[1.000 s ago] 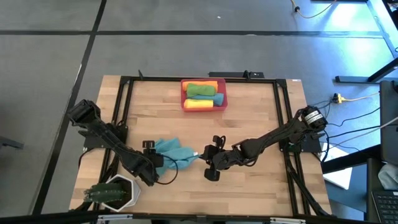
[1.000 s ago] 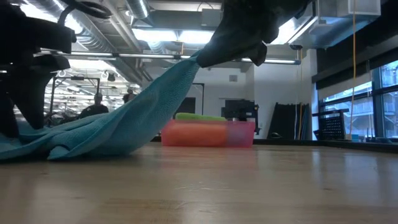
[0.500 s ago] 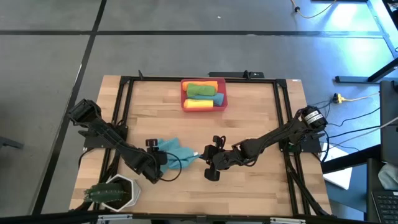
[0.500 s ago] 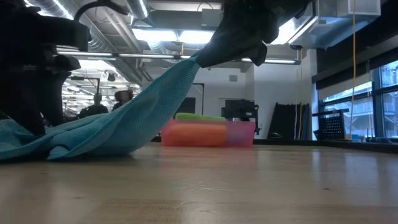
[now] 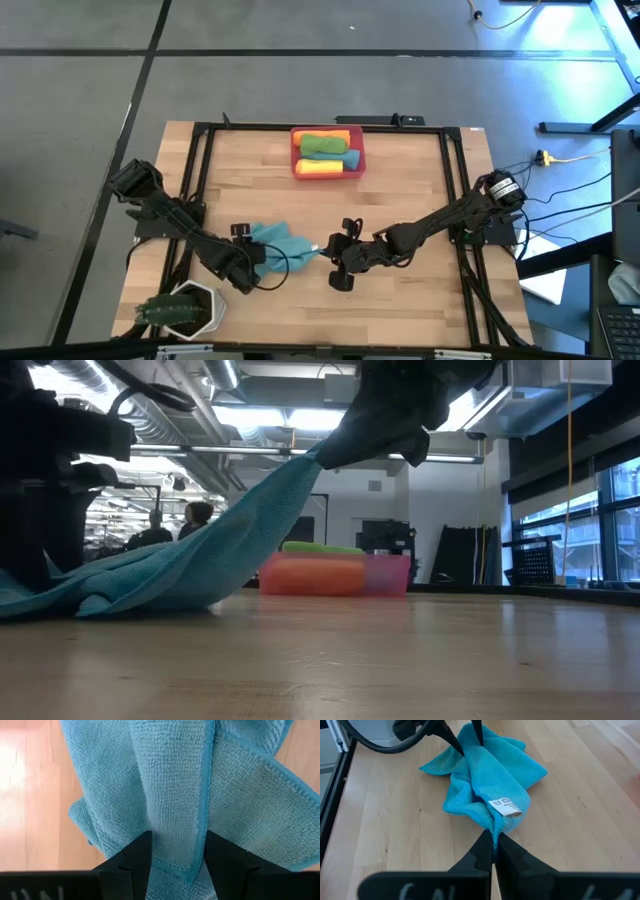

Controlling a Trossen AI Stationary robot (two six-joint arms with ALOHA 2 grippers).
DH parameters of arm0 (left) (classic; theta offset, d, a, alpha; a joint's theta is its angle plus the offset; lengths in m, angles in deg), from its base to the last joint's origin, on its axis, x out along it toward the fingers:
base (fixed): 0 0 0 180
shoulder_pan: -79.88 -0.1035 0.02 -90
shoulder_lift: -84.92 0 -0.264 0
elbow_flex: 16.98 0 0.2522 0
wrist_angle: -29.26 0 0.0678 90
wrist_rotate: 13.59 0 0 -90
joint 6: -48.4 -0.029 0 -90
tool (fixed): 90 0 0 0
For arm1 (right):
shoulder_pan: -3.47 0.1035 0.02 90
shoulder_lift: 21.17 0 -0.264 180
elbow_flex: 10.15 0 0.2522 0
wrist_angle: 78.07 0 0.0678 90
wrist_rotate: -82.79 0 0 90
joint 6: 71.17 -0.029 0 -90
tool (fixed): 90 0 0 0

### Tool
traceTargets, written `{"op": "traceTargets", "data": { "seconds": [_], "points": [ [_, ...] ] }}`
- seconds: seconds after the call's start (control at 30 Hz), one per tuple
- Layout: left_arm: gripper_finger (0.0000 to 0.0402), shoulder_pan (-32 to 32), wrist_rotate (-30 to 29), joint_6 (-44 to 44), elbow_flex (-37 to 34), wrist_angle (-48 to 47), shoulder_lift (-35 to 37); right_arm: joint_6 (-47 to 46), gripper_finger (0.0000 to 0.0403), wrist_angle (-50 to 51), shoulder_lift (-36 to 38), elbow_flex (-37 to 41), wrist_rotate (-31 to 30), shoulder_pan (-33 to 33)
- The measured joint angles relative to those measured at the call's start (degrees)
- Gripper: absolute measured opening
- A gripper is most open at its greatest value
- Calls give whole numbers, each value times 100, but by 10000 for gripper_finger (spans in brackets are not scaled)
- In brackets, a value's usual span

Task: Roll microfiber towels into tight, uniform cylinder then place into a basket
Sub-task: Roll the blue microfiber cloth

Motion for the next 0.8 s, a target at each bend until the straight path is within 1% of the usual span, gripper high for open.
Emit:
{"op": "traceTargets", "data": {
  "seconds": [0.1, 0.17, 0.27, 0.4, 0.43, 0.57, 0.7, 0.8],
  "points": [
    [155, 0, 1, 0, -1, -17, 0, 0, 12, 2, 0, 0, 0, 0],
    [138, 0, 1, -9, -3, -51, 0, 0, 12, 0, 0, 0, 0, 1],
    [96, 0, 1, -22, -3, -98, 0, 4, 12, 0, 0, 0, 0, 0],
    [21, 0, 36, -24, -3, -200, 0, 7, 12, 1, 0, 0, 0, 0],
    [11, 0, 74, -24, -3, -218, 0, 8, 12, 3, 0, 0, 0, 0],
    [4, 0, 113, -24, 48, -382, -2, 15, 12, 41, 0, 0, 0, 2],
    [1, 0, 94, -26, 364, -731, -4, 18, 12, 43, 0, 0, -1, 0],
    [1, 3, -221, -27, 670, -878, -4, 20, 12, 42, 0, 0, -2, 0]
  ]
}}
